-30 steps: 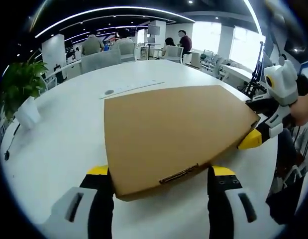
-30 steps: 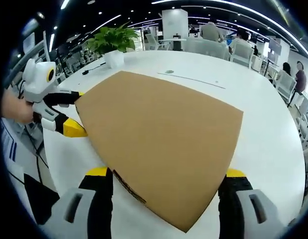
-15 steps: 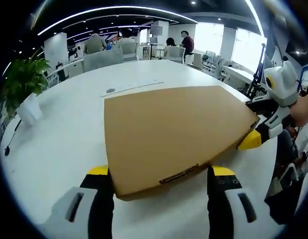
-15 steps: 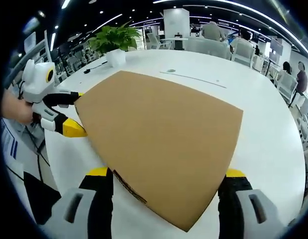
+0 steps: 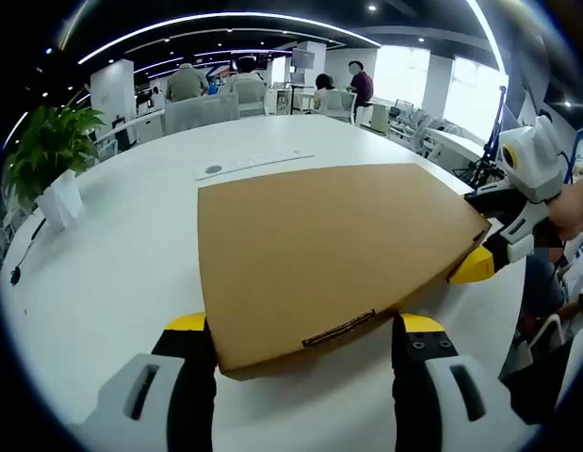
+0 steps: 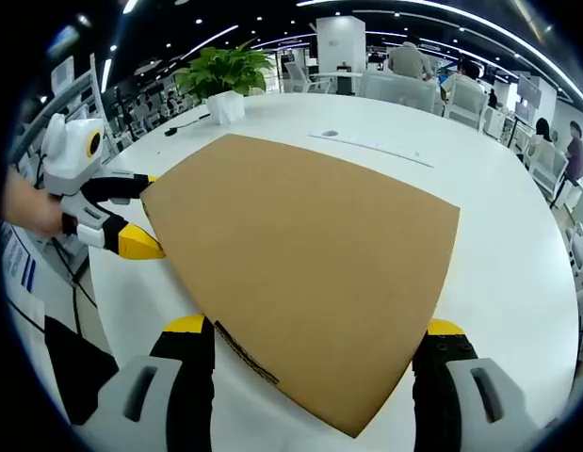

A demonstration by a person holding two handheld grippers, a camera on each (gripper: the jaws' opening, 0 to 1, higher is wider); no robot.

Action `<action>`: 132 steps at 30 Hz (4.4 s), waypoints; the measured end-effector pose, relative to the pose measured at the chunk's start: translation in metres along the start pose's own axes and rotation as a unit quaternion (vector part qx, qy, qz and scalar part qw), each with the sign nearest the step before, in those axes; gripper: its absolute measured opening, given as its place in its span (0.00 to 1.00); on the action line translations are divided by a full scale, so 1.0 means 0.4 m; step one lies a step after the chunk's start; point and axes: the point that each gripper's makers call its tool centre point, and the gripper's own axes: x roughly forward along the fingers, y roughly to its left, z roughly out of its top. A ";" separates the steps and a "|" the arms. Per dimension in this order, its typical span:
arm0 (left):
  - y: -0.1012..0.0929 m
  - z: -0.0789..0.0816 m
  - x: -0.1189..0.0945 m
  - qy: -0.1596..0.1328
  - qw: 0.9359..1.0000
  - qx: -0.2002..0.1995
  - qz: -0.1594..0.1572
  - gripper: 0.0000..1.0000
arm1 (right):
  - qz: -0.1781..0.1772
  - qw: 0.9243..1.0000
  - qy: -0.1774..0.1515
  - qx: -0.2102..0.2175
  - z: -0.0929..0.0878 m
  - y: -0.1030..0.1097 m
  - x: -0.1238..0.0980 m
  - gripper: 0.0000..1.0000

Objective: Operate the shoe box by opening the lid, removing the specified soft item, and placing it in the target area until the item is outside and the box remains undamaged.

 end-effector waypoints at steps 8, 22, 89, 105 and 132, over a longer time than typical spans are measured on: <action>-0.008 -0.013 -0.012 -0.003 1.000 -0.005 0.004 0.77 | 0.000 1.000 0.001 -0.005 -0.012 0.007 -0.006 0.89; -0.035 -0.037 -0.037 -0.017 1.000 -0.004 0.004 0.77 | -0.002 1.000 -0.007 -0.004 -0.031 0.015 -0.012 0.88; -0.080 -0.124 -0.123 -0.023 0.999 -0.035 0.031 0.76 | 0.022 0.999 -0.018 -0.038 -0.094 0.088 -0.064 0.88; -0.075 -0.141 -0.122 0.017 0.999 -0.011 0.039 0.74 | 0.014 0.999 0.005 -0.034 -0.100 0.091 -0.069 0.90; -0.061 -0.073 -0.214 -0.073 0.995 -0.061 0.034 0.92 | -0.013 0.998 -0.042 -0.048 -0.112 0.110 -0.146 0.89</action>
